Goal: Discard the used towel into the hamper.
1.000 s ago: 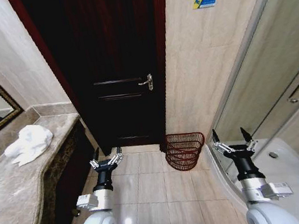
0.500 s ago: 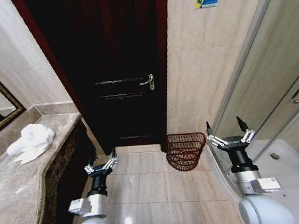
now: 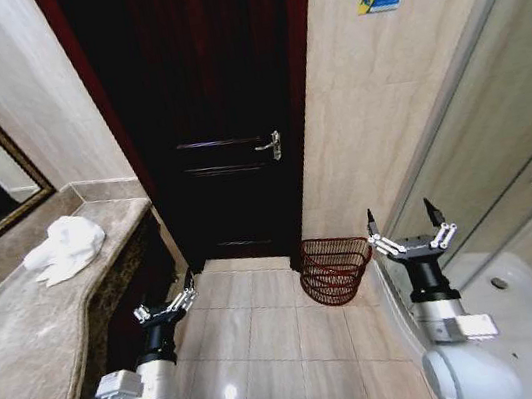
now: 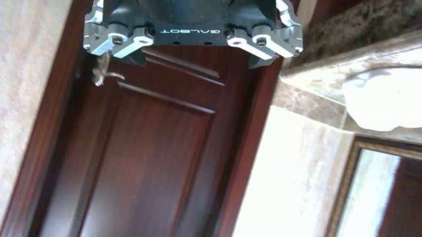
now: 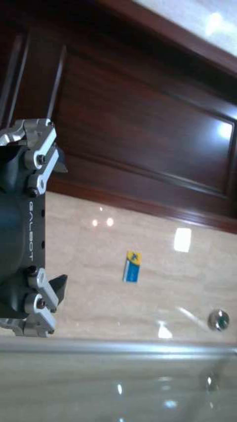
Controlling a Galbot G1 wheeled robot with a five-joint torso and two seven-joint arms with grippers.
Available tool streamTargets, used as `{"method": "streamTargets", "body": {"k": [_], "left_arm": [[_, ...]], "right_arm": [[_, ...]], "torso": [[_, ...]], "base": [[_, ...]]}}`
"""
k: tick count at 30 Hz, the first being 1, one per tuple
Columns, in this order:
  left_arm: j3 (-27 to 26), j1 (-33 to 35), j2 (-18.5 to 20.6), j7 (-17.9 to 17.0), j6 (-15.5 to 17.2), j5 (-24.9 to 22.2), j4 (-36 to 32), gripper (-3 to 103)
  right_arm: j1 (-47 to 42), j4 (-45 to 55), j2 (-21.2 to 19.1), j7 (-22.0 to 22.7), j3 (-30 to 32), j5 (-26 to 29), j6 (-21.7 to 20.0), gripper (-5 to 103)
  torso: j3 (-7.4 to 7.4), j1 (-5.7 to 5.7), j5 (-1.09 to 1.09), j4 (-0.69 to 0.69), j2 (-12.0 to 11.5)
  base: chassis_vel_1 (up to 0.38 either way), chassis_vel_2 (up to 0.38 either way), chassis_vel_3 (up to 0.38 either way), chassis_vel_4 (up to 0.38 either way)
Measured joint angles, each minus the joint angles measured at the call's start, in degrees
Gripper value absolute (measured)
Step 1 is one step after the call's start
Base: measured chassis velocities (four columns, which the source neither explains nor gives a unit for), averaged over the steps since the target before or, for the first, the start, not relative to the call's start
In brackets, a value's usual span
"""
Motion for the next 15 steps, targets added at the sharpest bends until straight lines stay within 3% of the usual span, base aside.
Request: {"method": "streamTargets", "body": {"k": [8, 15], "left_arm": [[0.83, -1.51, -2.66, -1.11, -0.54, 1.59, 0.55, 100], [0.62, -1.81, -4.12, -1.22, -1.96, 4.26, 1.27, 100]], "right_arm": [[-2.0, -0.67, 0.0, 0.12, 0.89, 1.8, -0.09, 100], [-1.1, -1.66, 0.16, 0.23, 1.72, 7.95, -2.08, 100]], "torso": [[0.0, 0.0, 0.0, 0.0, 0.0], [0.0, 0.0, 0.01, 0.0, 0.0]], "base": [[0.061, 0.054, 0.059, 0.061], [0.086, 0.084, 0.08, 0.097]]}}
